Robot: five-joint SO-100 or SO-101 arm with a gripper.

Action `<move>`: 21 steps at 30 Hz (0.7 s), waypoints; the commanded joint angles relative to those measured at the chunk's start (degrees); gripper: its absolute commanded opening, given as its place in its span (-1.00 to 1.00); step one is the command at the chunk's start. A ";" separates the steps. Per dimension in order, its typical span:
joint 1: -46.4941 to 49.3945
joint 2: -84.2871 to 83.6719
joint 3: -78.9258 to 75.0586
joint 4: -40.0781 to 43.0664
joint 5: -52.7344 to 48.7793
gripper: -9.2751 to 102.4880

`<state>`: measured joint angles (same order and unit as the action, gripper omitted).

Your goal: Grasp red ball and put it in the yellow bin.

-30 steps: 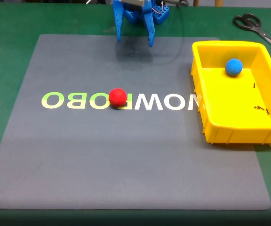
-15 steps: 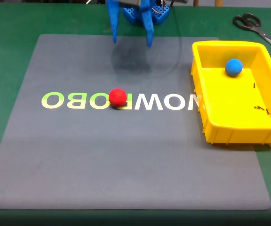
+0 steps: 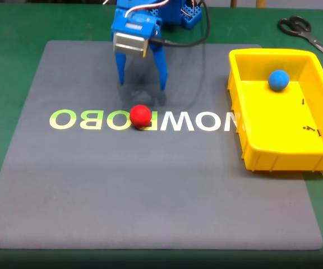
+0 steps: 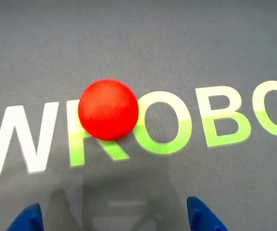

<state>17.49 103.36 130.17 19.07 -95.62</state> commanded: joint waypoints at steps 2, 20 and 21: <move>0.18 -5.19 -8.35 -1.58 1.41 -0.22; -2.90 -20.92 -21.80 -2.72 3.08 -0.23; -2.99 -21.45 -22.24 -2.81 3.16 -0.23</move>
<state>15.21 81.74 112.32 18.02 -93.43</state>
